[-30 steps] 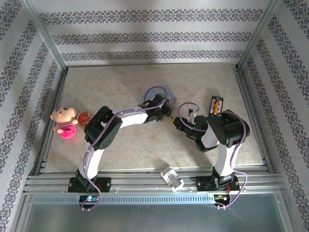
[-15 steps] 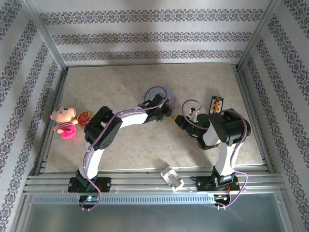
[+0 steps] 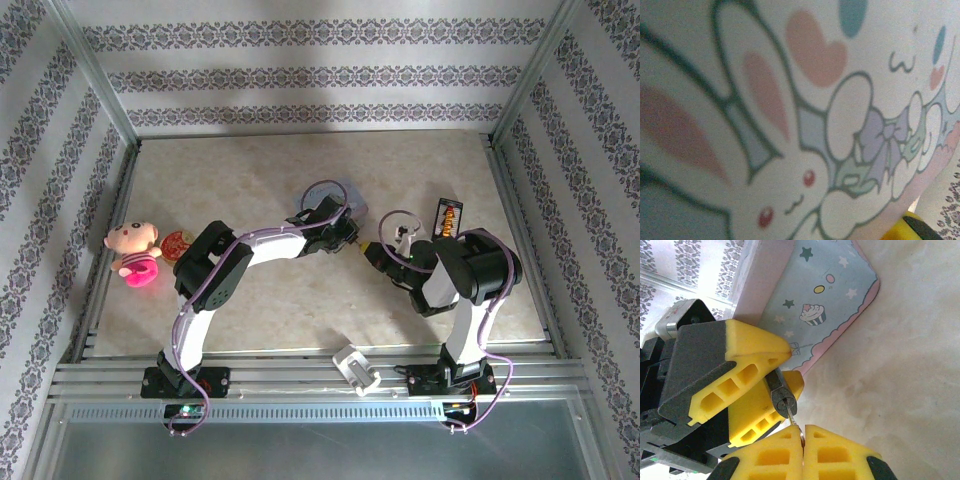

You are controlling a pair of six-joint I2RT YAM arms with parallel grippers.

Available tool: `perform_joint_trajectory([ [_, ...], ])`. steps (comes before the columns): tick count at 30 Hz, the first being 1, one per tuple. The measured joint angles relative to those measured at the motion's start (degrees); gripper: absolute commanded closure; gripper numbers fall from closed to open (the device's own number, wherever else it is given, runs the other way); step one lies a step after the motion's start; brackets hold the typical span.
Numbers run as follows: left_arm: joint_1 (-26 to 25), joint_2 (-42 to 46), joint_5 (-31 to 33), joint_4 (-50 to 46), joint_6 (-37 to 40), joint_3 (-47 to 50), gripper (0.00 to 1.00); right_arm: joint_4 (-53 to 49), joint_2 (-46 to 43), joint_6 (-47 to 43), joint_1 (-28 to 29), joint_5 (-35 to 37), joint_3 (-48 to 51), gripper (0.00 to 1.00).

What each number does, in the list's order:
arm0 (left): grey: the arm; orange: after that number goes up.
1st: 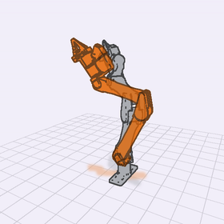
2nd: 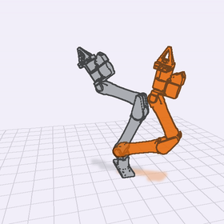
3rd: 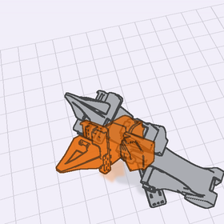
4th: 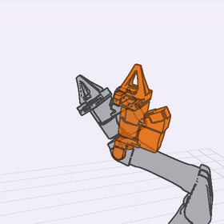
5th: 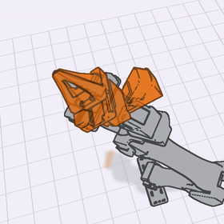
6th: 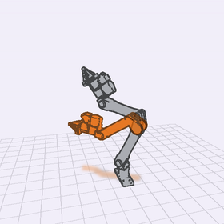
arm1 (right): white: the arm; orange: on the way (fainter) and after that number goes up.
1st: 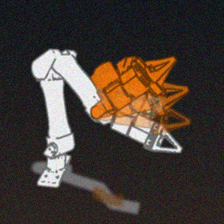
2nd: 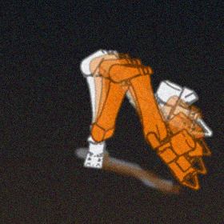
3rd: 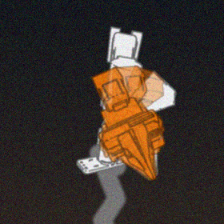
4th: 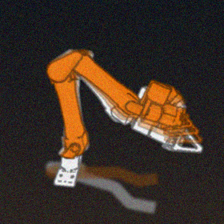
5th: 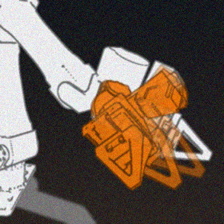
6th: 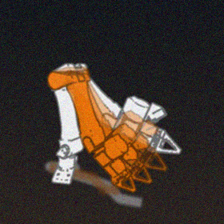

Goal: Unlock a padlock with a key

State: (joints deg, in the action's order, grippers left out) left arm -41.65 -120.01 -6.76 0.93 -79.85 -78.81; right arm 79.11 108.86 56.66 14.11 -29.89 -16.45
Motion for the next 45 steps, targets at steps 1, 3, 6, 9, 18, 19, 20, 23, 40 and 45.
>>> perform_joint_trajectory([
  [1, 0.0, 0.1, 0.0, 0.0, 0.0, 0.1, 1.0, 0.1, -0.1, 0.0, -0.1, 0.0, 0.3, 1.0],
  [3, 0.0, 0.2, -0.1, 0.0, -0.1, 0.2, 1.0, -0.1, -0.1, 0.0, -0.2, 0.5, 1.0, 1.0],
  [6, 0.0, 0.3, -0.1, 0.0, -0.2, 0.4, 1.0, -0.5, -0.1, 0.0, -0.5, 1.0, 2.1, 1.0],
  [9, 0.0, 0.4, -0.1, 0.1, -0.3, 0.5, 1.0, -0.5, -0.3, -0.2, -0.5, 1.2, 2.4, 1.0],
  [18, 0.0, 0.4, -0.1, 0.5, -0.4, 0.6, 1.0, -1.0, -3.8, -0.6, -0.5, 1.3, 3.4, 1.0],
  [19, 0.0, 0.4, -0.1, 0.5, -0.4, 0.7, 1.0, -1.0, -4.2, -0.6, -0.5, 1.3, 3.4, 1.0],
  [20, 0.0, 0.4, -0.1, 0.7, -0.4, 0.7, 1.0, -1.0, -4.8, -0.6, -0.5, 1.3, 3.4, 1.0],
  [23, 0.0, 0.4, -0.1, 1.2, -0.4, 1.0, 1.0, -1.0, -5.4, -0.4, -0.5, 1.1, 3.4, 1.0],
  [40, 0.0, 0.8, -0.1, 3.3, -0.4, 2.1, 1.0, -1.1, -3.4, 0.3, 1.0, 0.9, 1.5, 1.0],
  [45, 0.0, 0.9, -0.1, 3.6, -0.4, 2.3, 1.0, -1.0, -2.1, 0.3, 1.2, 1.0, 1.3, 1.0],
])
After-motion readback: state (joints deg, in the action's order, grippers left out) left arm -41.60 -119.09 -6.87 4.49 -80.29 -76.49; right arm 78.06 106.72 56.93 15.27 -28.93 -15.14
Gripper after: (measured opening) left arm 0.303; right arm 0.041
